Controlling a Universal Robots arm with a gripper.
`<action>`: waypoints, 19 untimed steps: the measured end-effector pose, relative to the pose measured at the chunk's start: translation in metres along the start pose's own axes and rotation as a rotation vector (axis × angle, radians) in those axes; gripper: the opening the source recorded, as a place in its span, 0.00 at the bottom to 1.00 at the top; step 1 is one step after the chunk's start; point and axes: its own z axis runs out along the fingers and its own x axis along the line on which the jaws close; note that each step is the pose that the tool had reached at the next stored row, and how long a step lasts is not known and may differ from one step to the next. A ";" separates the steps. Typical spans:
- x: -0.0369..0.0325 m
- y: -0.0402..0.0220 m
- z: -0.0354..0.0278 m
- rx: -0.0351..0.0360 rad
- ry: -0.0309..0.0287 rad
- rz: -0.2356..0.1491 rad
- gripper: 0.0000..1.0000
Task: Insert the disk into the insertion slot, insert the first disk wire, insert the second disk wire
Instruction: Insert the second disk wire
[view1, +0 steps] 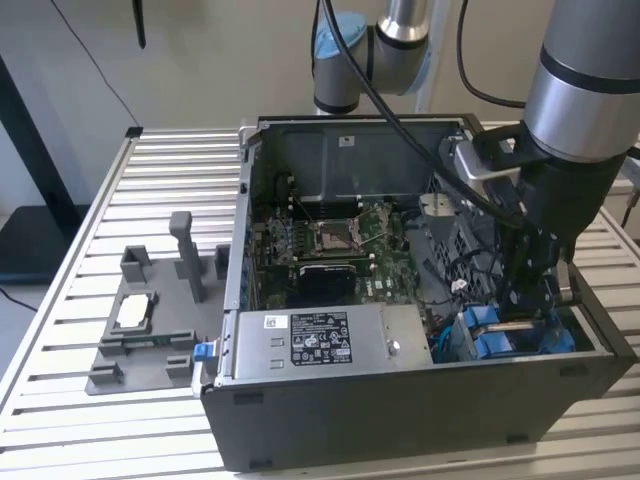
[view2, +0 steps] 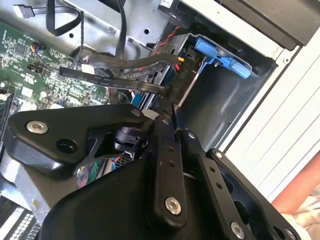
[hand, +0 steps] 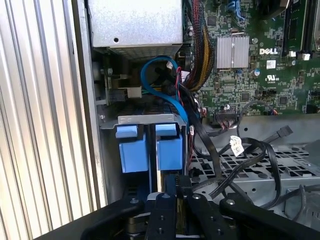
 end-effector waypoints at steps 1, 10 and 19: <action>0.0000 0.0001 0.0004 0.0000 0.0001 0.000 0.15; 0.0001 0.0007 0.0048 0.0000 -0.0015 0.000 0.15; 0.0001 0.0002 0.0015 0.0009 -0.0145 0.000 0.22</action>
